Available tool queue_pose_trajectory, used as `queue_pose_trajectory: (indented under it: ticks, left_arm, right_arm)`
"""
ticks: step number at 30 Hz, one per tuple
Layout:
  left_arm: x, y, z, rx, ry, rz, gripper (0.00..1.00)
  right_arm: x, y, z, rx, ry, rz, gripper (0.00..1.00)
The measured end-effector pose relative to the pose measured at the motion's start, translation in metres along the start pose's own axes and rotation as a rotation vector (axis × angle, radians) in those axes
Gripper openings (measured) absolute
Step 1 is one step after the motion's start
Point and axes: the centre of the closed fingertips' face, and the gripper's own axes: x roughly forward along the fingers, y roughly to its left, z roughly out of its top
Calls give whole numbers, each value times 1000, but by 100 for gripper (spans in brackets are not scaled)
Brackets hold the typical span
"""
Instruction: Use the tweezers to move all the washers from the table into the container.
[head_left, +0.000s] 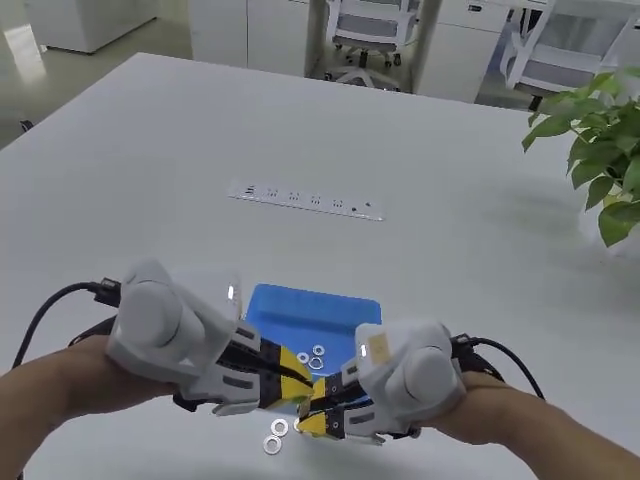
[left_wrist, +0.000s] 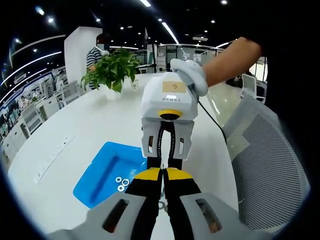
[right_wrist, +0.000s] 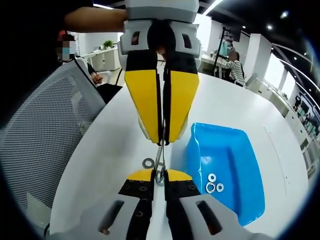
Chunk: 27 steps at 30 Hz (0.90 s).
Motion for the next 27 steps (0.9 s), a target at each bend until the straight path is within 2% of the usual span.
queue_pose_trajectory:
  ticks: [7, 12, 19, 23, 27]
  left_arm:
    - [-5, 3, 8, -20, -38, 24, 15]
    - [-9, 2, 11, -38, -55, 35, 26]
    - [-16, 0, 1, -86, -56, 55, 39]
    - [-19, 0, -2, -136, -63, 76, 53]
    - [-22, 0, -3, -141, -72, 93, 56]
  right_arm:
    - [-4, -1, 7, 9, -12, -12, 8]
    - [-7, -2, 15, 10, -19, -21, 8]
    - [-16, -3, 25, 9, -29, -35, 8]
    - [-21, -4, 29, 9, -33, -37, 8]
    - [-26, -5, 33, 7, -34, -31, 8]
